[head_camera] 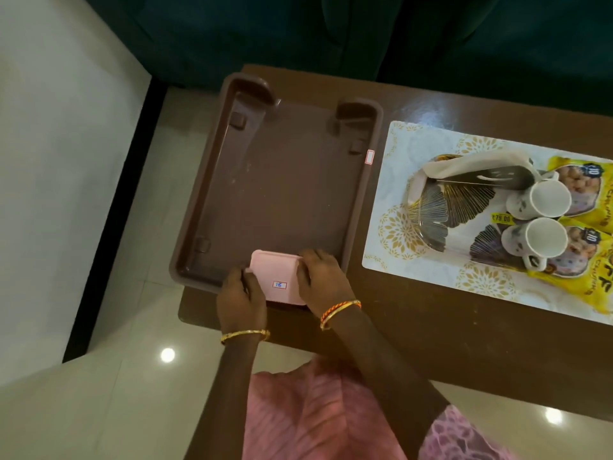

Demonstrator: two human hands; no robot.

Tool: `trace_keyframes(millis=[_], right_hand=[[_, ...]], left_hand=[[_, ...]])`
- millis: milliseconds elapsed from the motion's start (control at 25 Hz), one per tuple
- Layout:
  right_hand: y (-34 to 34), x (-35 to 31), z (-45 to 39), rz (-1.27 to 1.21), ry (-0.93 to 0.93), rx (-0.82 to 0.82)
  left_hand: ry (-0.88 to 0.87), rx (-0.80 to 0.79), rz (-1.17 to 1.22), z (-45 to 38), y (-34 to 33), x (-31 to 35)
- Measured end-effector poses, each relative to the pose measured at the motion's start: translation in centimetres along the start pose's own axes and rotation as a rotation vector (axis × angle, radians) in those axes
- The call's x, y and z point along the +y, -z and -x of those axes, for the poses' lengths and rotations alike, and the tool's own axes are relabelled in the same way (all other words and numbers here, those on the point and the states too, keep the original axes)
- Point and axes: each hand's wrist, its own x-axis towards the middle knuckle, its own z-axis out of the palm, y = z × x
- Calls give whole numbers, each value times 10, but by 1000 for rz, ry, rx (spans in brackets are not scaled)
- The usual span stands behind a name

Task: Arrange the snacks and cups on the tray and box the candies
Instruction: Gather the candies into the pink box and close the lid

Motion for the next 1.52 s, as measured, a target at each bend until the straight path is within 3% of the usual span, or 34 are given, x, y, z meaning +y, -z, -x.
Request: trace_keyframes(millis=[160, 360, 480, 600, 760, 960, 1160, 1520], right_hand=[[1, -3, -16, -52, -73, 47], [9, -4, -20, -160, -121, 136], [18, 1, -8, -216, -144, 199], [30, 13, 11, -262, -166, 293], [55, 38, 36, -337, -192, 420], [100, 84, 69, -373, -209, 575], [152, 168, 107, -439, -242, 435], [248, 325, 178, -583, -360, 225]], left_hand=[[107, -136, 139, -20, -1, 2], [505, -248, 757, -33, -1, 14], [594, -319, 1059, -22, -4, 27], [647, -339, 1201, 0, -15, 44], [686, -420, 1093, 28, -44, 75], [668, -759, 1015, 67, -98, 120], [699, -992, 822, 126, -159, 143], [617, -1061, 559, 260, -265, 191]])
